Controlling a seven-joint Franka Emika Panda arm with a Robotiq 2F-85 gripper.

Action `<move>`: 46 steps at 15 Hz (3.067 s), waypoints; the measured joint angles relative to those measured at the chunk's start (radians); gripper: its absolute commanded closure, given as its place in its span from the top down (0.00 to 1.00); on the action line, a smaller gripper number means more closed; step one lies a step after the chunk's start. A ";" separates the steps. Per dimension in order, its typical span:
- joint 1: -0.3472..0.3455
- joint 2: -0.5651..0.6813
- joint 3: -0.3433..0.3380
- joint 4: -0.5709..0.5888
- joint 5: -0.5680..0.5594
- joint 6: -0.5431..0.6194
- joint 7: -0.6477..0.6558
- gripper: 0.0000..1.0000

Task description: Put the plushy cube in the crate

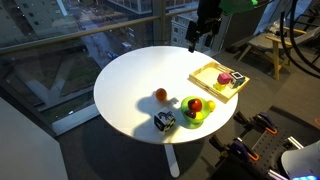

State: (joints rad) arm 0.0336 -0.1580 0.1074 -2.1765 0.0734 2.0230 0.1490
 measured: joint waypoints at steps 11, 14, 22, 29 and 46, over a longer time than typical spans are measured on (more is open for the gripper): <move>0.051 0.060 0.020 -0.006 -0.026 0.007 0.001 1.00; 0.062 0.069 0.029 -0.021 -0.063 0.013 0.003 1.00; 0.072 0.075 0.037 -0.071 -0.118 0.077 0.011 1.00; 0.072 0.076 0.037 -0.071 -0.118 0.077 0.010 1.00; 0.117 0.106 0.066 -0.101 -0.118 0.077 0.011 1.00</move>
State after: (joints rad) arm 0.1506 -0.0524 0.1737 -2.2773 -0.0443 2.1003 0.1604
